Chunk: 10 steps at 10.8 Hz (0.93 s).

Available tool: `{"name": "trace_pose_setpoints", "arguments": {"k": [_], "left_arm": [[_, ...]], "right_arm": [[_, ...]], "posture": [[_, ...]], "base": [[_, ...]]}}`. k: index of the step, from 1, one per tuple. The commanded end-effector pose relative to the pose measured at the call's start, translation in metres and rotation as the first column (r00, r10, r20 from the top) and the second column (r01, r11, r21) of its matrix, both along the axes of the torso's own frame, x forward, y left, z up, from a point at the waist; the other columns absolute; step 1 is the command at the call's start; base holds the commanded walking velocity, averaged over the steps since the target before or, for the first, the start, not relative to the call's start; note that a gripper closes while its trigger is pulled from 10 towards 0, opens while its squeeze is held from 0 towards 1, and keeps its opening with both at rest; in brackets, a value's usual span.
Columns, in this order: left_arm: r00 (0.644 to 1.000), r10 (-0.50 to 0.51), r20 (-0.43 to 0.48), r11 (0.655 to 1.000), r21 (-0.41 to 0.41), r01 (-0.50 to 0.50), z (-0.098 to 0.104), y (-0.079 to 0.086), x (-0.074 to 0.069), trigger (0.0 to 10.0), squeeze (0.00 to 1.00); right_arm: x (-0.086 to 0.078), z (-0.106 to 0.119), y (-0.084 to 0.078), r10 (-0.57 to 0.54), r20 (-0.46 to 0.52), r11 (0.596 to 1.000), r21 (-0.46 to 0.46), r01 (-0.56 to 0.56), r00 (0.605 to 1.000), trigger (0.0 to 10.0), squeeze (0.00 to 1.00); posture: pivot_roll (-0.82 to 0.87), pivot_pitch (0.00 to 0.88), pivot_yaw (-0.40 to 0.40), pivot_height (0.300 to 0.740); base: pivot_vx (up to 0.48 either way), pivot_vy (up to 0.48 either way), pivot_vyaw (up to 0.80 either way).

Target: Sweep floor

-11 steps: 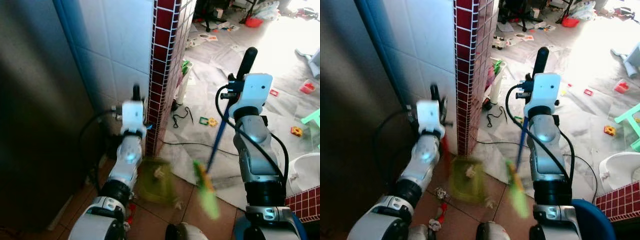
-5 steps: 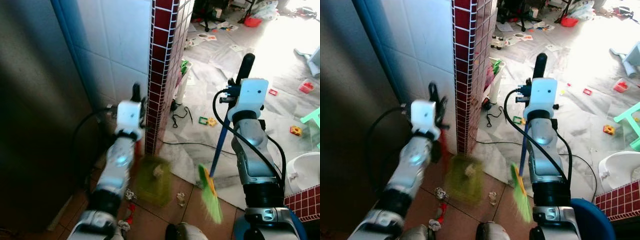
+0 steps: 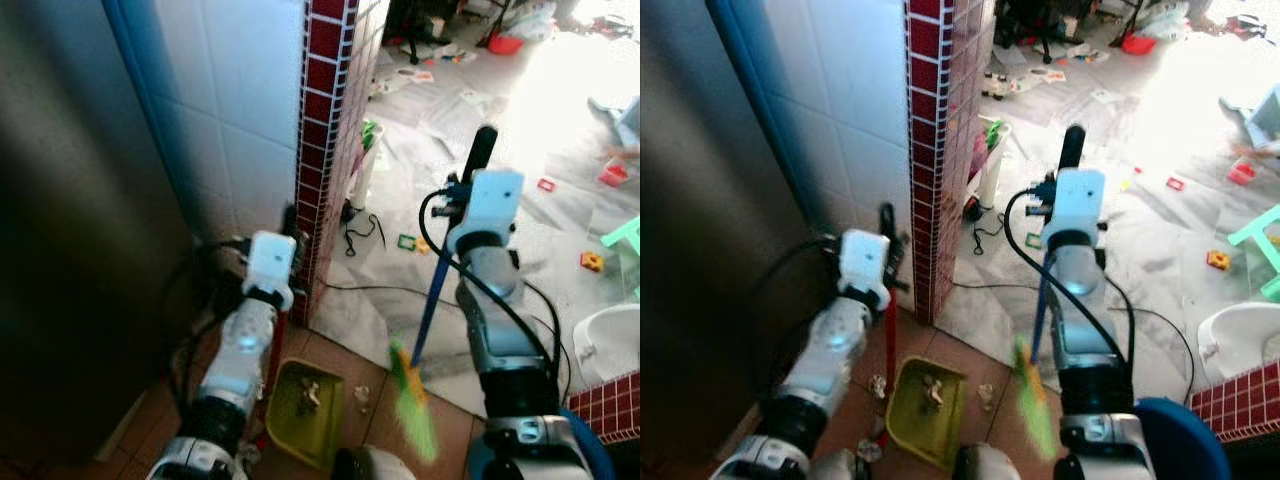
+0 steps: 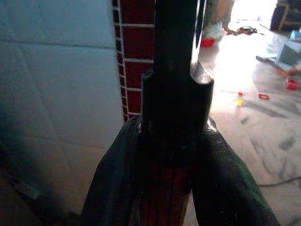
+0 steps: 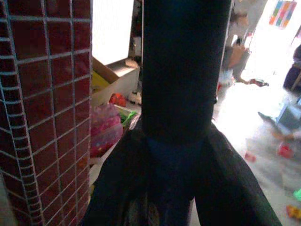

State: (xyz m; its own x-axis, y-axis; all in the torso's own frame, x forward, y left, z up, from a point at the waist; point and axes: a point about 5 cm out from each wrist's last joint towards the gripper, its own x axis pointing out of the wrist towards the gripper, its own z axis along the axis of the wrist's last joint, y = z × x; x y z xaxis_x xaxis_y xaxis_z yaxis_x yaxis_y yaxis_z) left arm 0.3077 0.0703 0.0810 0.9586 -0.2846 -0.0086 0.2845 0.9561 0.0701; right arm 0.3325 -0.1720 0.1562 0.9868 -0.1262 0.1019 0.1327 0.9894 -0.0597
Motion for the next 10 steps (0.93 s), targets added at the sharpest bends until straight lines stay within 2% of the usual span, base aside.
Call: {"name": "trace_pose_setpoints", "arguments": {"k": [1,2,3,4,6,7,8,9,10], "left_arm": [[1.0,0.002,0.021,1.0,-0.019,-0.002,0.007,-0.007,0.006,10.0,0.0],[1.0,0.0,0.015,1.0,-0.014,0.0,0.005,-0.008,0.006,10.0,0.0],[1.0,-0.007,0.005,1.0,-0.008,0.007,0.001,-0.012,0.006,10.0,0.0],[1.0,0.008,-0.016,1.0,-0.02,-0.008,-0.004,-0.011,0.007,10.0,0.0],[0.999,0.026,-0.019,0.999,-0.03,-0.026,-0.003,-0.01,0.01,10.0,0.0],[0.999,0.026,-0.018,0.999,-0.031,-0.027,-0.004,-0.011,0.01,10.0,0.0],[0.999,0.032,-0.019,0.999,-0.036,-0.032,-0.005,-0.011,0.011,10.0,0.0],[0.999,0.034,-0.022,0.999,-0.04,-0.035,-0.005,-0.011,0.012,10.0,0.0],[0.999,0.027,-0.028,0.998,-0.055,-0.029,-0.005,-0.011,0.012,10.0,0.0]], "right_arm": [[0.004,0.005,-0.004,-0.024,0.001,0.998,0.061,0.023,1.0,10.0,0.0],[0.005,0.003,-0.004,-0.019,-0.021,0.996,0.086,0.021,1.0,10.0,0.0],[0.007,-0.009,-0.001,-0.006,-0.102,0.977,0.212,0.028,0.995,10.0,0.0],[0.008,-0.015,0.005,0.021,-0.151,0.935,0.353,0.034,0.988,10.0,0.0],[0.011,0.004,0.022,0.135,-0.103,0.892,0.446,-0.076,0.986,10.0,0.0],[0.013,0.013,0.027,0.189,-0.085,0.873,0.47,-0.128,0.978,10.0,0.0],[0.016,0.035,0.037,0.309,-0.024,0.833,0.489,-0.258,0.951,10.0,0.0],[0.016,0.047,0.04,0.36,0.021,0.826,0.457,-0.329,0.933,10.0,0.0],[0.015,0.061,0.041,0.419,0.074,0.848,0.324,-0.419,0.905,10.0,0.0]], "posture": [[-0.08,0.006,-0.052,0.74],[-0.08,0.003,-0.052,0.74],[-0.09,0.0,-0.051,0.74],[-0.09,0.0,-0.05,0.74],[-0.1,0.007,-0.052,0.74],[-0.1,0.007,-0.052,0.74],[-0.1,0.006,-0.052,0.74],[-0.1,0.006,-0.051,0.74],[-0.1,0.006,-0.05,0.74]], "base": [[0.0,0.0,0.0],[0.0,0.0,0.0],[0.0,0.0,0.0],[0.0,0.0,0.0],[0.0,0.0,0.0],[0.0,0.0,0.0],[0.0,0.0,0.0],[0.0,0.0,0.0],[0.0,0.0,0.0]]}}
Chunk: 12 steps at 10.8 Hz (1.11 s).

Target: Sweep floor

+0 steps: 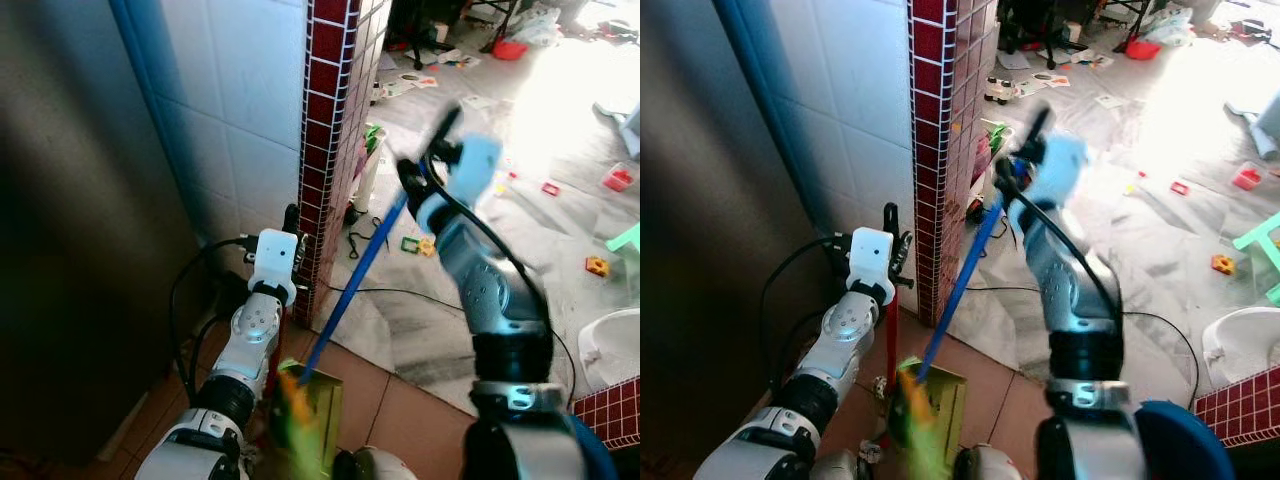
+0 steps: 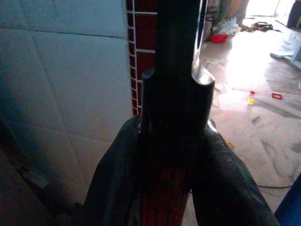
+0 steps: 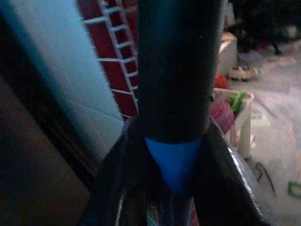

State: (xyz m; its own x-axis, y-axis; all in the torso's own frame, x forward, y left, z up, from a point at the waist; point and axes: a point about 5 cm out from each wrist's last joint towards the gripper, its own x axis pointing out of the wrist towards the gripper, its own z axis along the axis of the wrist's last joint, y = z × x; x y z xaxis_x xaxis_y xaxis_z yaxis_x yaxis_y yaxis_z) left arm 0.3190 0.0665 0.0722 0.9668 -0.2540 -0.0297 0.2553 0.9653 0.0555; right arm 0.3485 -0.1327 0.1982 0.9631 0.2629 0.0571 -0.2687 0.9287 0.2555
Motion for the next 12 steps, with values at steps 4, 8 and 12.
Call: {"name": "trace_pose_setpoints", "arguments": {"k": [4,8,12], "left_arm": [[1.0,-0.008,-0.005,1.0,-0.022,0.008,0.001,-0.007,0.001,10.0,0.0],[0.998,-0.017,0.053,0.999,-0.028,0.018,0.013,-0.004,0.001,10.0,0.0],[0.989,0.034,0.142,0.998,-0.054,-0.027,0.034,0.024,-0.009,10.0,0.0]], "right_arm": [[-0.007,0.041,-0.021,-0.071,0.34,0.973,-0.184,0.14,0.938,10.0,0.0],[-0.016,-0.012,-0.033,-0.205,0.284,0.926,-0.254,0.279,0.937,10.0,0.0],[-0.023,-0.053,-0.021,-0.26,0.223,0.901,-0.295,0.319,0.94,10.0,0.0]], "posture": [[-0.1,0.008,-0.039,0.74],[-0.08,0.011,-0.029,0.74],[-0.04,0.0,-0.021,0.74]], "base": [[0.0,0.0,0.0],[0.0,0.0,0.0],[0.0,0.0,-0.1]]}}
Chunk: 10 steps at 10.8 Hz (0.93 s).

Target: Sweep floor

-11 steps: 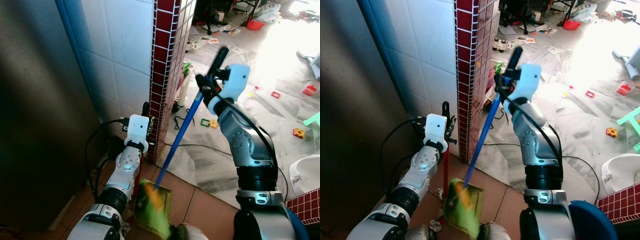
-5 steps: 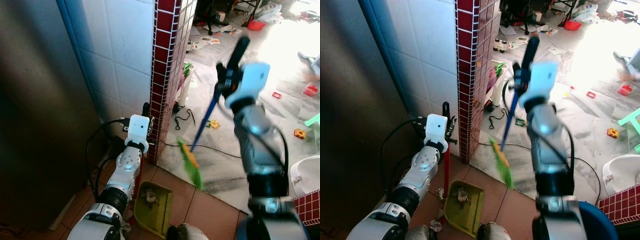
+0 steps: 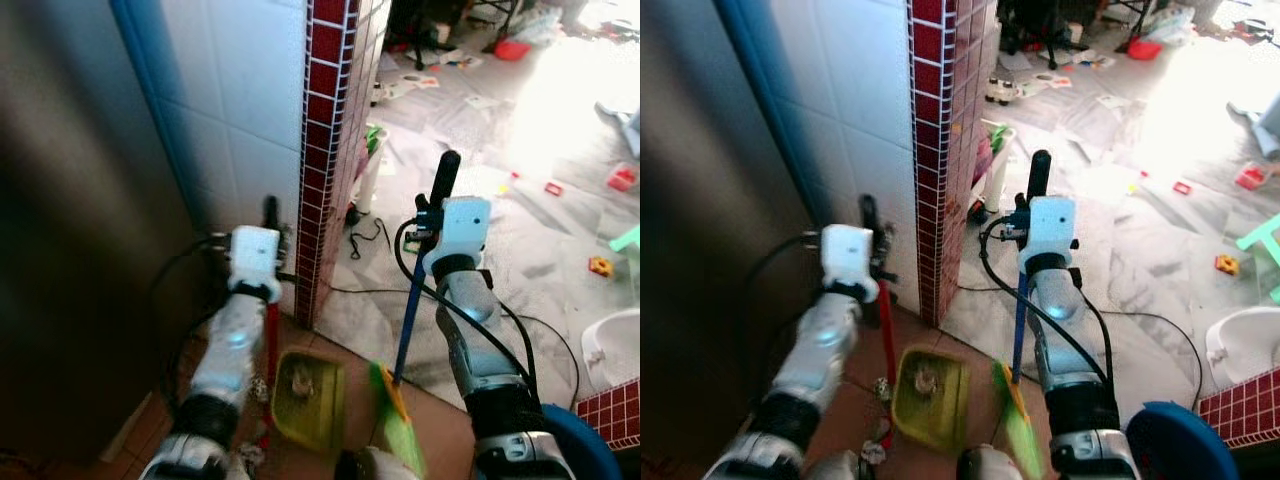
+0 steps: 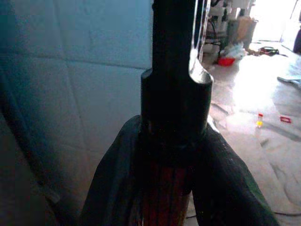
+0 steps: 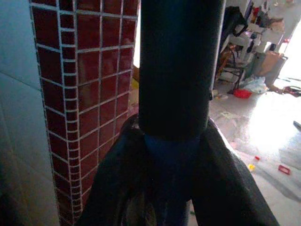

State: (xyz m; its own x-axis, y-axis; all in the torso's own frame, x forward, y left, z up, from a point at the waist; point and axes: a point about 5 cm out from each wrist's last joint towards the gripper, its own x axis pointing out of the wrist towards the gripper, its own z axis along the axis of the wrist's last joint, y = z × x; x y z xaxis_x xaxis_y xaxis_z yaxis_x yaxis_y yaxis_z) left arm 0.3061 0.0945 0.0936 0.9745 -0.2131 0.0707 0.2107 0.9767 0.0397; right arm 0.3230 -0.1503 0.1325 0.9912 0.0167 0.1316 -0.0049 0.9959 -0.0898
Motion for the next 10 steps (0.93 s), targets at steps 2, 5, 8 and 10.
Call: {"name": "trace_pose_setpoints", "arguments": {"k": [2,5,8,10], "left_arm": [[0.999,-0.012,0.042,1.0,-0.012,0.012,0.014,0.002,0.0,10.0,0.0],[0.999,-0.039,0.032,0.999,-0.015,0.039,0.019,-0.002,-0.002,10.0,0.0],[0.999,-0.046,0.021,0.999,-0.019,0.047,0.02,0.0,-0.001,10.0,0.0],[0.998,-0.056,0.016,0.998,-0.02,0.056,0.022,0.0,0.0,10.0,0.0]], "right_arm": [[0.007,0.009,-0.011,-0.039,0.059,0.999,-0.007,0.039,0.997,10.0,0.0],[0.009,0.007,-0.007,-0.04,0.066,0.999,-0.005,0.041,0.997,10.0,0.0],[0.007,0.002,-0.008,-0.049,0.056,0.999,0.015,0.048,0.997,10.0,0.0],[0.007,-0.001,-0.008,-0.051,0.05,0.999,0.021,0.05,0.997,10.0,0.0]], "posture": [[-0.03,0.0,-0.027,0.74],[-0.03,0.0,-0.025,0.74],[-0.03,0.0,-0.013,0.74],[-0.03,0.0,-0.013,0.74]], "base": [[0.0,0.0,-0.8],[0.0,0.0,-0.8],[0.0,0.0,-0.22],[0.0,0.0,0.0]]}}
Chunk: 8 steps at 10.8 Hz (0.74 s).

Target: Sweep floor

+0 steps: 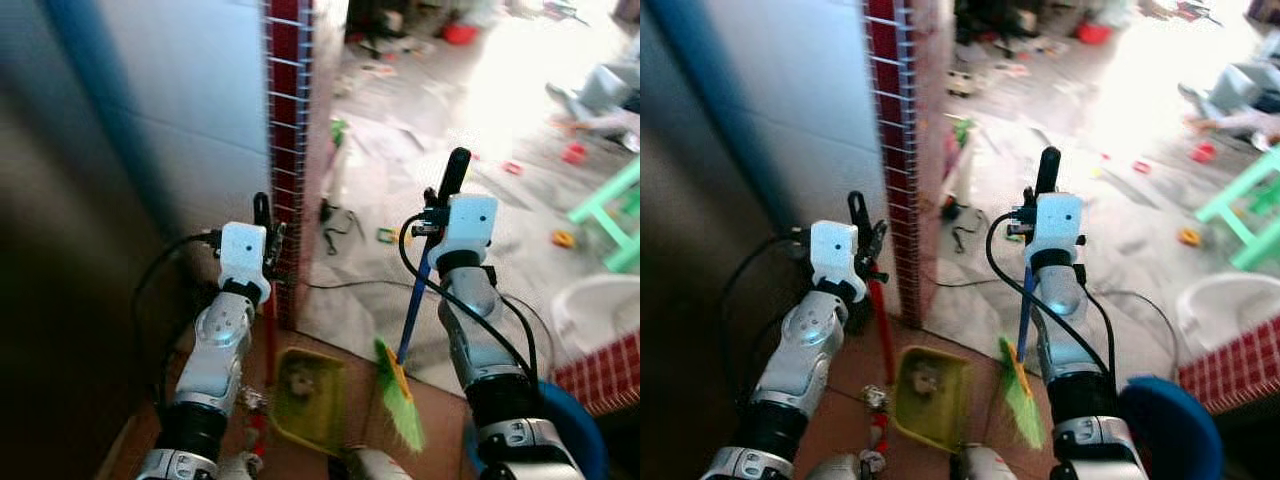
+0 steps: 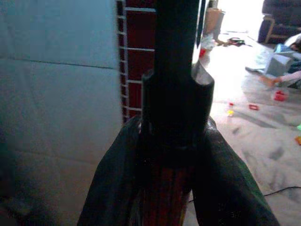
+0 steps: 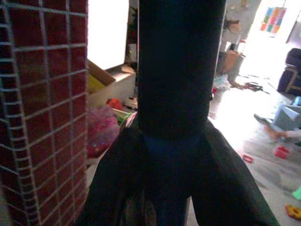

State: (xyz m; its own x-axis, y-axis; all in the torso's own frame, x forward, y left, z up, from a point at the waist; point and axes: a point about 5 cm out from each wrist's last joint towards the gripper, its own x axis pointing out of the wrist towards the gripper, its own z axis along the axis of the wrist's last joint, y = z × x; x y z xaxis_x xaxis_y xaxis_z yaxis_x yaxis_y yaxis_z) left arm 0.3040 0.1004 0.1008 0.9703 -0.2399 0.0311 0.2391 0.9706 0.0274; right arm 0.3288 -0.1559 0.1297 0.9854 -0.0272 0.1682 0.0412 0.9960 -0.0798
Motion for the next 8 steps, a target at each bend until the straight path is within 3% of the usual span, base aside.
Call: {"name": "trace_pose_setpoints", "arguments": {"k": [1,8], "left_arm": [[0.998,-0.03,0.055,0.999,-0.018,0.031,0.0147,-0.0065,0.0012,10.0,0.0],[0.998,-0.035,0.043,0.999,-0.016,0.036,0.0154,-0.0037,0.0011,10.0,0.0]], "right_arm": [[0.0008,0.0008,-0.0021,-0.006,0.011,1.0,0.011,0.006,1.0,10.0,0.0],[0.0015,-0.004,-0.0027,-0.015,-0.004,1.0,0.018,0.015,1.0,10.0,0.0]], "posture": [[-0.03,0.0,-0.013,0.74],[-0.02,0.0,-0.006,0.74]], "base": [[-0.259,0.0,0.0],[-0.289,0.0,0.0]]}}
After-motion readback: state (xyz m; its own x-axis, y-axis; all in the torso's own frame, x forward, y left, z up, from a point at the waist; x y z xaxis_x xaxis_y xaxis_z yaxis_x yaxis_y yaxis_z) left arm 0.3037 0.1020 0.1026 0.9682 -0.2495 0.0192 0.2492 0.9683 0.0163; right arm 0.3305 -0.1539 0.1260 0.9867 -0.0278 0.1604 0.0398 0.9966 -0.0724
